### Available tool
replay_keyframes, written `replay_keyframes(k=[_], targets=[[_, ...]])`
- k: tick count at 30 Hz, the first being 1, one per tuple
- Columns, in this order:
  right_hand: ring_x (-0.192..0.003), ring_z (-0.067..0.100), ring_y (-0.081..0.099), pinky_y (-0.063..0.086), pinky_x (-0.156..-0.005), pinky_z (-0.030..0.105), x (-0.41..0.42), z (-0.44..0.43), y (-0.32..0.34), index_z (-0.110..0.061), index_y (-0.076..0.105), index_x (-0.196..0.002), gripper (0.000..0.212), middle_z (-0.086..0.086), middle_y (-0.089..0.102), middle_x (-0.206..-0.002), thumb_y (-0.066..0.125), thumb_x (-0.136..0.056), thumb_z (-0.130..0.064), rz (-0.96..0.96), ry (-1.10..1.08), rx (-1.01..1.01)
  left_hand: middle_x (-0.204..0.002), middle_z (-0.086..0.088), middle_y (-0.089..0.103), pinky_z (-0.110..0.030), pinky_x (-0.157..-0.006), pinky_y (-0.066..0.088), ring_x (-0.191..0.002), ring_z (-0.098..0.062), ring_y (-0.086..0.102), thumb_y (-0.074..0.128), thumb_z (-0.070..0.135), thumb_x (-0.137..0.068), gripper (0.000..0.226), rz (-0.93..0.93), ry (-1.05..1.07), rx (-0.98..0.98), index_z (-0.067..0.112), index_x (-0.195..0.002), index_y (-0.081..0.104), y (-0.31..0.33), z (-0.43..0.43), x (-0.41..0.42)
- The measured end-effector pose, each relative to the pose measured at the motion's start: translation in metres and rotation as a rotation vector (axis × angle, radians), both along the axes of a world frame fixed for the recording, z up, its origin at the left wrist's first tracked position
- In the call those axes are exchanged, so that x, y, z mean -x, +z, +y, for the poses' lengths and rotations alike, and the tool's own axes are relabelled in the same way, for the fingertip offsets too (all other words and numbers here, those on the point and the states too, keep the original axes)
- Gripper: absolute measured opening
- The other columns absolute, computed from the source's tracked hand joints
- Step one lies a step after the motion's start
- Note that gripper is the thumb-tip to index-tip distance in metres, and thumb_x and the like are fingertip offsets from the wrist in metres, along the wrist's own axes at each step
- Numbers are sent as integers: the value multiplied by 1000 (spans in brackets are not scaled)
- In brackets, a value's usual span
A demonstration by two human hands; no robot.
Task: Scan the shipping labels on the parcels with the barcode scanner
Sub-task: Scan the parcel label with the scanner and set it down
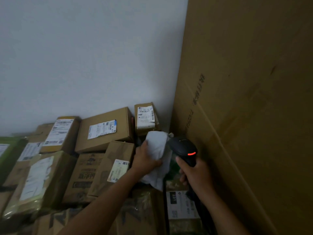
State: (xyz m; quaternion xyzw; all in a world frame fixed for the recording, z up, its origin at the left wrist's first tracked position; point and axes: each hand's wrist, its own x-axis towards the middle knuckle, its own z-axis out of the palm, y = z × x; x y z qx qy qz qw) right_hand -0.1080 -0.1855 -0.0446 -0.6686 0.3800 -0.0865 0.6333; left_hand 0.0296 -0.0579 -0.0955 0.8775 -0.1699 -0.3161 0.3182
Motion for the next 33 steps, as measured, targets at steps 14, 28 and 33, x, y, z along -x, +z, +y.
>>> replay_keyframes(k=[14,28,33], targets=[[-104,26,67,53,-92,53,25,33,72,-27,69,-108,55,3,73,-108,82,-62,-54,-284,64,-303,-110,-14,69,-42,-83,57,-97,-28,69,57,23,-97,19,380,348,687,20,-115,63,112,54,88],[-72,14,70,53,-58,23,63,59,108,-15,67,-98,13,3,72,-84,68,-88,-23,-290,269,-54,-111,-4,71,-36,-76,61,-95,-20,71,80,22,-79,47,158,490,644,19,-120,58,122,110,107],[-42,16,54,43,-42,25,76,62,113,-7,58,-76,23,6,59,-58,65,-91,-22,-242,340,-43,-106,-3,69,-26,-59,58,-87,-18,70,71,8,-88,37,126,668,746,16,-121,56,122,130,108]])
